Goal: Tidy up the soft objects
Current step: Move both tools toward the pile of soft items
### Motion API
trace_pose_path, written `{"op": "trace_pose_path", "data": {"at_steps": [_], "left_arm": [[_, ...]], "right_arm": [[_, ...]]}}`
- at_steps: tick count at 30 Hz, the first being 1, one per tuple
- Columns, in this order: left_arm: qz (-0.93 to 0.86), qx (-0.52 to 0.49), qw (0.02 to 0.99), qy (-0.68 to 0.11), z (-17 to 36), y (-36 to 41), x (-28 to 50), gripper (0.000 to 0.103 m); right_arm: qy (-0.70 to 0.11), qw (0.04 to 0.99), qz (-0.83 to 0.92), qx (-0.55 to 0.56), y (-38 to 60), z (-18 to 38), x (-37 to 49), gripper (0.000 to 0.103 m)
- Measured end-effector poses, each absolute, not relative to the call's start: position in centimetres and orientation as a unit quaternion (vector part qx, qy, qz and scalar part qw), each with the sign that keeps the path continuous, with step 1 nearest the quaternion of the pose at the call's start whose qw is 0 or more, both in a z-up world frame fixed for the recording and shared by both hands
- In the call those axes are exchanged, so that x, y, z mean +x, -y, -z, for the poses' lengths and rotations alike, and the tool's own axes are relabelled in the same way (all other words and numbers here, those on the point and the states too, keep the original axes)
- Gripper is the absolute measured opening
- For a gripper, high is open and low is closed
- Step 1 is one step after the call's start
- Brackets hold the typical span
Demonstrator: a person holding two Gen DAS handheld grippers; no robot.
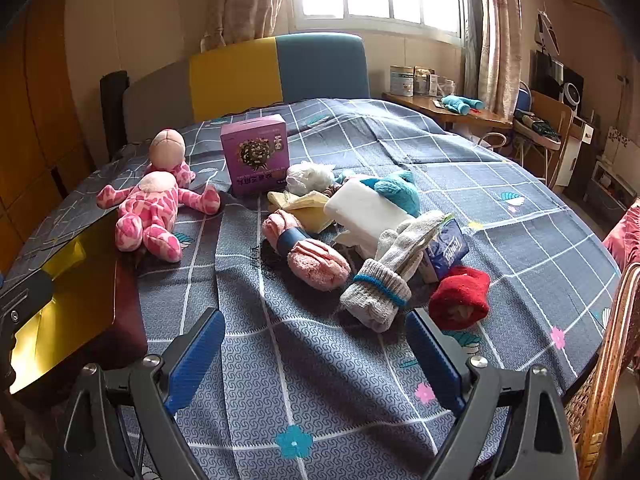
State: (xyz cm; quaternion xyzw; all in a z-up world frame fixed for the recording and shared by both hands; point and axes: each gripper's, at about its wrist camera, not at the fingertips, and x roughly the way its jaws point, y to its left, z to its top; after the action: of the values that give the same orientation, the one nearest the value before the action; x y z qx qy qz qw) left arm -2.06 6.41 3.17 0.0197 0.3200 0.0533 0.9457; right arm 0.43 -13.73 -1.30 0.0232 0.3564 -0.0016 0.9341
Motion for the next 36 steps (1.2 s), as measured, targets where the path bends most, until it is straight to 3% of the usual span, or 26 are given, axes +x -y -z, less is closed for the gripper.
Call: {"op": "trace_pose_path", "data": {"at_steps": [36], "left_arm": [[-0.059, 0.025, 0.940, -0.336, -2.5, -5.2, -1.9, 0.103]], "right_arm": [[-0.344, 0.938, 0.026, 0.037, 16.8, 0.1, 1.6, 0.093]]}}
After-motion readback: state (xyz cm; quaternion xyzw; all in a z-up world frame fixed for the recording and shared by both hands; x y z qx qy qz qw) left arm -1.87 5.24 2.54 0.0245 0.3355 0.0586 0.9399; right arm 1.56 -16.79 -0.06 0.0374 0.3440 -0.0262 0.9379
